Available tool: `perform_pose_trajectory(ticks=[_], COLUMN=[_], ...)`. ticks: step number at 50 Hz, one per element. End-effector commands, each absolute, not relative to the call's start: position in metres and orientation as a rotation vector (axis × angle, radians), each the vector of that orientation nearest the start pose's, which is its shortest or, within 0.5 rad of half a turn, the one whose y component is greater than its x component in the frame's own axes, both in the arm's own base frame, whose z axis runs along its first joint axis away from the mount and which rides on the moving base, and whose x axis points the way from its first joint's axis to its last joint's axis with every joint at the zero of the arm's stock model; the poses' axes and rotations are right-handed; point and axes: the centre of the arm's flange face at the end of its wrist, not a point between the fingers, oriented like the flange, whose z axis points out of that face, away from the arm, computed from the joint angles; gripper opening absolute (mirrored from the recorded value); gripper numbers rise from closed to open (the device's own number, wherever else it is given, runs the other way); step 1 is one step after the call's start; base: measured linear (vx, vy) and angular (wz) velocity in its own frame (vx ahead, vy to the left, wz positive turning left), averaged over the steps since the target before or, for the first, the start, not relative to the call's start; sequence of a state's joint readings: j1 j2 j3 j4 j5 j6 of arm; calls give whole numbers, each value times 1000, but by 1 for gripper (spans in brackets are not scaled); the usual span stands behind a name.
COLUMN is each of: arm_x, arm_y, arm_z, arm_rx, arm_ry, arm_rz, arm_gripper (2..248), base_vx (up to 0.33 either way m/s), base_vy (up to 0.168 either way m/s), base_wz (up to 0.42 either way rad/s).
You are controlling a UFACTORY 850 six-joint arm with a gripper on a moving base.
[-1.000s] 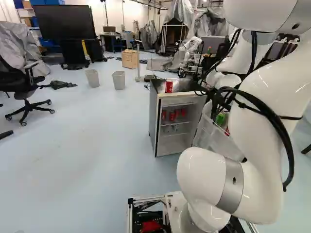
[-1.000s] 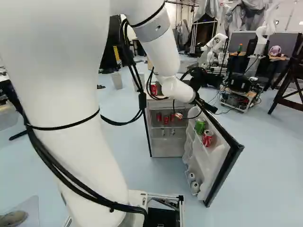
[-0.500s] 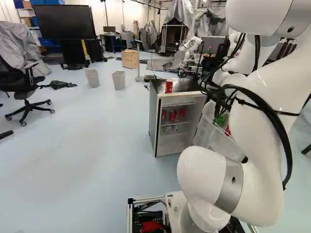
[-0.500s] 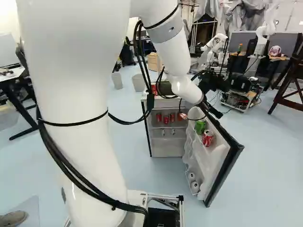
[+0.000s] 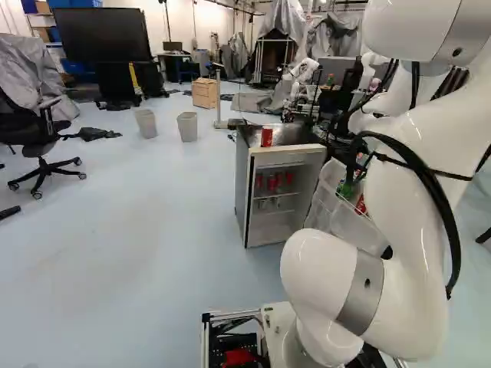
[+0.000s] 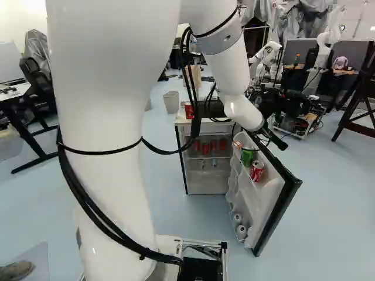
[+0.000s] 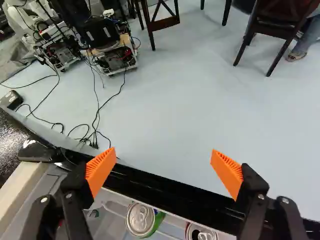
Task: Grab a drink from the fridge
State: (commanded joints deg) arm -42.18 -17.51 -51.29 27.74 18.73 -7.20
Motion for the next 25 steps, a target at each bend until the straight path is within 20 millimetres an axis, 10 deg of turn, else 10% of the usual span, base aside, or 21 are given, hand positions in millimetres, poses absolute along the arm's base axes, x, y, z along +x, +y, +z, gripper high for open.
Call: perform_pose_trajectory(ticks=[25], arm_x=[389], arm_y=[-419], arm_z=[403], arm_rx=[-2613], arm_ry=[1792], arm_rz=[-1344], arm_gripper=[247], base_vx=[0], base_vy=[0], base_wz=[0])
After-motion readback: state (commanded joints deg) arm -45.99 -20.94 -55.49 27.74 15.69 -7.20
